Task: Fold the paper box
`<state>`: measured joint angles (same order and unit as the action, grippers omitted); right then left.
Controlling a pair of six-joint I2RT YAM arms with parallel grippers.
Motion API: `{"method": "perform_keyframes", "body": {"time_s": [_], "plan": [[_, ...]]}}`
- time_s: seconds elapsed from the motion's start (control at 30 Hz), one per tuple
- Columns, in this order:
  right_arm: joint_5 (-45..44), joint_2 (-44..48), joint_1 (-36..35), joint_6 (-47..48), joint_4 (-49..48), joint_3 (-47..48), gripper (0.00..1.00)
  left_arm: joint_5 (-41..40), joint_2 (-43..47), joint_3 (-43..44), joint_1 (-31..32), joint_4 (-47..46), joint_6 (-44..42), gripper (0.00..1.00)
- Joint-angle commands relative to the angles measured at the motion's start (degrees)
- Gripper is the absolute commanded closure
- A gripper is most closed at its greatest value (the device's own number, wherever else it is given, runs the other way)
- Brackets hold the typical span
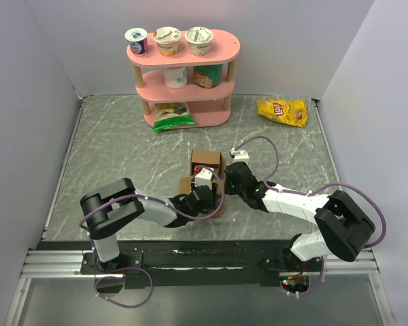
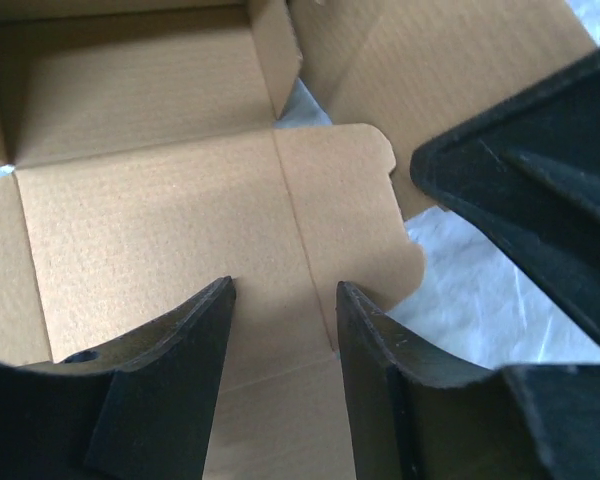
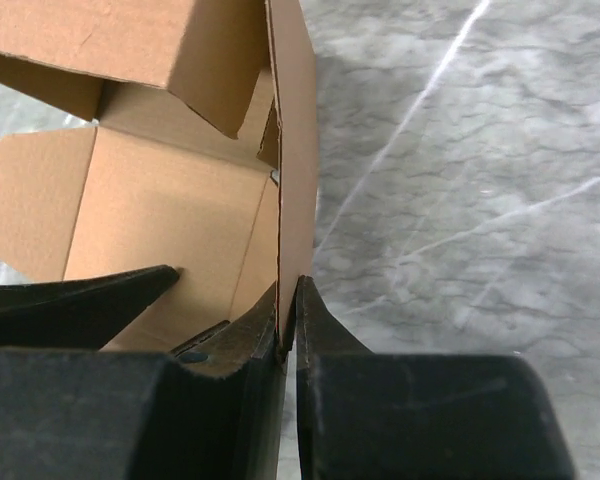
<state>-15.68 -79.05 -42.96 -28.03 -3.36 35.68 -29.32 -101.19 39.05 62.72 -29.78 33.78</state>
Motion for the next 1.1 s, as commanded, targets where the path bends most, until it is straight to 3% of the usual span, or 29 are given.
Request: {"method": "perform_keyframes", "body": {"time_s": [0.0, 0.43, 1.07], "plan": [[-1.19, 2.40, -0.46, -0.27, 2.56, 2.64, 0.88, 0.85, -4.10, 0.42, 0.39, 3.06, 1.82, 0.46], [-5.59, 4.43, -1.34, 3.07, 11.00, 8.52, 0.84, -0.21, -9.64, 3.57, 2.58, 7.89, -0.99, 0.49], [-1.81, 0.92, -1.34, 0.44, 9.51, 9.06, 0.83, -0.13, -8.86, 4.11, 4.78, 9.83, -0.73, 0.47]]}}
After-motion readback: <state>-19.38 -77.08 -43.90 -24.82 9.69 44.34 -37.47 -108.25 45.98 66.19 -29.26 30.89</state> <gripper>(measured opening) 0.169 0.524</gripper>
